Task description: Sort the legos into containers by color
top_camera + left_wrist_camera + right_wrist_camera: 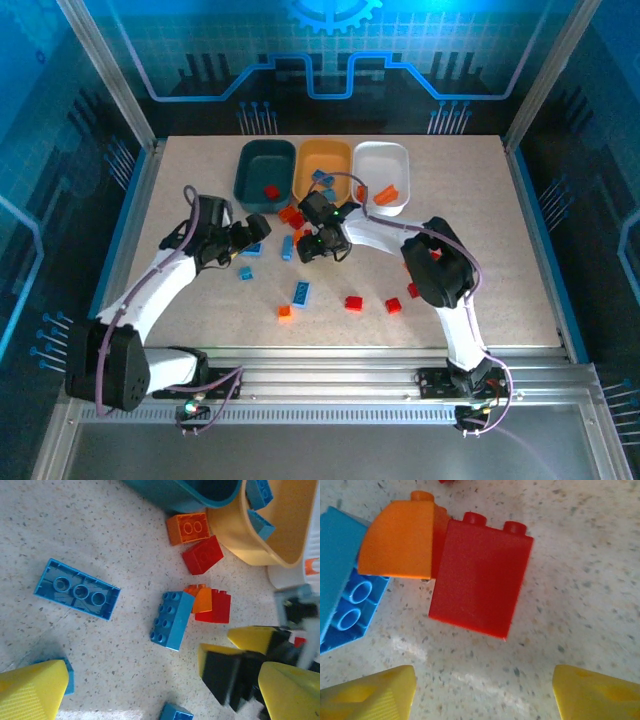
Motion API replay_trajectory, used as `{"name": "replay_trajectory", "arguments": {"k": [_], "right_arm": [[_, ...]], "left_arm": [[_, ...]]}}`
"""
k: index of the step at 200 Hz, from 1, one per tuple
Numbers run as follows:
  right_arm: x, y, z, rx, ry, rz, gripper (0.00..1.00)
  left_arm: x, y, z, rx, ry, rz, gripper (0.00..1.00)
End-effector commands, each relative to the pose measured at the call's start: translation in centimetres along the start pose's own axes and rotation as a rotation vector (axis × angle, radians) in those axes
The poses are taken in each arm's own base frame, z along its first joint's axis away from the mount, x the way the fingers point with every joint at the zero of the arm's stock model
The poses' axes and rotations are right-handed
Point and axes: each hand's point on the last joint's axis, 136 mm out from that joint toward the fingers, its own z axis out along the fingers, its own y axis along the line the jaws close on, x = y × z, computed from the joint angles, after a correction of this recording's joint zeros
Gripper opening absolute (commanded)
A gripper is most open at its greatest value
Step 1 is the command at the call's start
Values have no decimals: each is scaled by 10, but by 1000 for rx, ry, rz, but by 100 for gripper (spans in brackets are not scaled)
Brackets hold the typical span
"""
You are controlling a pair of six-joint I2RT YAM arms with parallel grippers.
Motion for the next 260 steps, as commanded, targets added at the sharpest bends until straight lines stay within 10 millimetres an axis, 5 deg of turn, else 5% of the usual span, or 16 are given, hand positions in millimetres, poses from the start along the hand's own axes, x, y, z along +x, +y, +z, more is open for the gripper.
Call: {"name": "replay_trajectory", "arguments": {"k": [1,68,123,148,174,210,260], "right_arm": [[-7,2,5,22,13,-28,71],[-23,-16,25,149,4,-51,55],[-25,-19,16,159,-64,-88,35],[-25,-21,2,167,-92,-94,32],[-26,-15,-34,144,-152,-104,32],[-56,9,-66,72,-216,-137,31],[-116,25,-46,52,-265,-181,31]], "left_arm": [[7,7,-7,2,-3,-19,99],[12,14,-9,-3,5,-16,99],[15,21,-11,-23,3,-8,99],[16,25,-11,-37,6,-15,99],[14,38,-18,-87,-29,-54,99],[25,57,-12,-121,-14,-196,99],[46,64,-8,-101,30,-252,99]]}}
